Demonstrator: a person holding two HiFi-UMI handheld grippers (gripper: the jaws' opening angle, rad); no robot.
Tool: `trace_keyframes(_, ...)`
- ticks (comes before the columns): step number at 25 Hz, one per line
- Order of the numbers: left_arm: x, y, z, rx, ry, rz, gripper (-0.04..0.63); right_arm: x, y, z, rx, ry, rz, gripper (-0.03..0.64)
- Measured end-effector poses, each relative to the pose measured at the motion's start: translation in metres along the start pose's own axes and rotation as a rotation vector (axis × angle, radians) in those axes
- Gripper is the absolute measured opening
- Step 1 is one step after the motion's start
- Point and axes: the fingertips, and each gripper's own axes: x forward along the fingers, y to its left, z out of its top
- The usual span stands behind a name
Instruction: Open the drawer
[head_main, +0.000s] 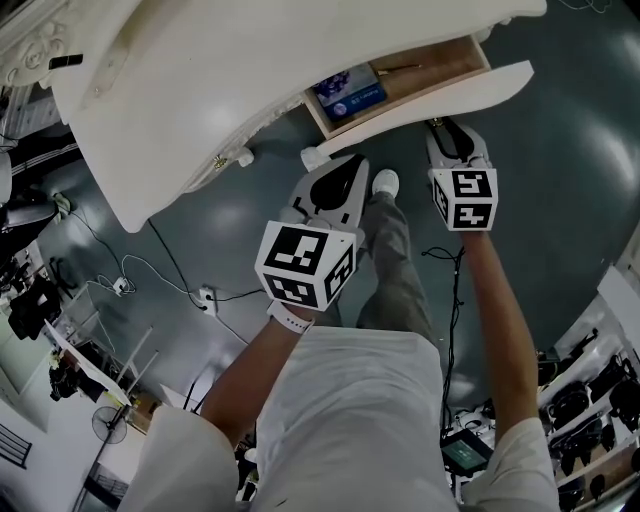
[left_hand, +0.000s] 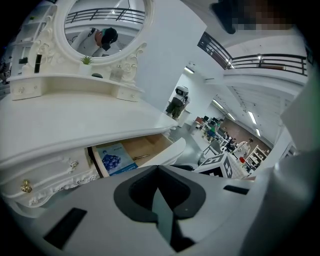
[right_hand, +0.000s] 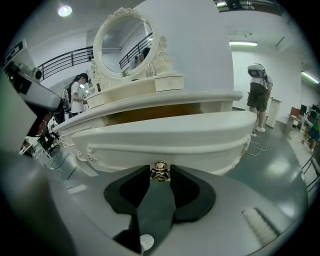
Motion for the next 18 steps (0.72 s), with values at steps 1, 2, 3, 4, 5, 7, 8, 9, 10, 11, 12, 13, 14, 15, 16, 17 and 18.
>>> trace_keyframes(1, 0.000, 0.000, 0.000, 0.002, 0.001, -0.003, 0.008, 0.000, 0.001, -0.001, 0.000, 0.002, 0.000, 0.138)
trace_keyframes(2, 0.000, 0.000, 0.000, 0.004, 0.003, -0.005, 0.008, -0.001, 0.002, -0.002, -0.001, 0.003, 0.000, 0.138)
trace_keyframes(3, 0.000, -0.001, 0.000, 0.005, 0.005, -0.008, 0.008, -0.002, 0.002, -0.003, -0.001, 0.005, 0.001, 0.138)
trace_keyframes(4, 0.000, -0.002, 0.000, 0.007, 0.006, -0.010, 0.008, -0.003, 0.002, -0.004, 0.000, 0.006, 0.001, 0.138)
trace_keyframes(5, 0.000, -0.003, -0.001, 0.009, 0.007, -0.013, 0.008, -0.005, 0.002, -0.006, 0.002, 0.007, 0.002, 0.138)
trace_keyframes(7, 0.000, -0.006, -0.001, 0.013, 0.009, -0.017, 0.008, -0.008, 0.002, -0.009, 0.004, 0.010, 0.004, 0.138)
trace_keyframes(8, 0.000, -0.008, -0.001, 0.015, 0.011, -0.018, 0.008, -0.010, 0.003, -0.011, 0.005, 0.013, 0.005, 0.138)
trace_keyframes(9, 0.000, -0.009, -0.002, 0.017, 0.012, -0.020, 0.008, -0.012, 0.003, -0.012, 0.005, 0.017, 0.006, 0.138)
trace_keyframes(10, 0.000, -0.010, -0.001, 0.019, 0.014, -0.022, 0.008, -0.013, 0.003, -0.013, 0.006, 0.019, 0.006, 0.138)
trace_keyframes(11, 0.001, -0.011, -0.001, 0.021, 0.015, -0.023, 0.008, -0.014, 0.003, -0.015, 0.007, 0.021, 0.006, 0.138)
trace_keyframes(12, 0.002, -0.011, 0.000, 0.023, 0.014, -0.023, 0.008, -0.014, 0.003, -0.016, 0.008, 0.022, 0.007, 0.138)
trace_keyframes(13, 0.003, -0.012, 0.000, 0.023, 0.014, -0.023, 0.008, -0.016, 0.003, -0.018, 0.009, 0.023, 0.008, 0.138)
trace_keyframes(14, 0.004, -0.013, 0.001, 0.024, 0.013, -0.023, 0.008, -0.018, 0.002, -0.019, 0.010, 0.024, 0.009, 0.138)
trace_keyframes(15, 0.004, -0.014, 0.001, 0.024, 0.013, -0.023, 0.009, -0.020, 0.002, -0.021, 0.011, 0.024, 0.008, 0.138)
trace_keyframes(16, 0.005, -0.016, 0.001, 0.026, 0.013, -0.024, 0.008, -0.023, 0.001, -0.023, 0.012, 0.023, 0.008, 0.138)
trace_keyframes(17, 0.006, -0.017, 0.002, 0.028, 0.014, -0.025, 0.008, -0.025, 0.000, -0.024, 0.012, 0.022, 0.008, 0.138)
trace_keyframes(18, 0.006, -0.018, 0.002, 0.029, 0.014, -0.026, 0.008, -0.027, 0.000, -0.025, 0.012, 0.022, 0.008, 0.138)
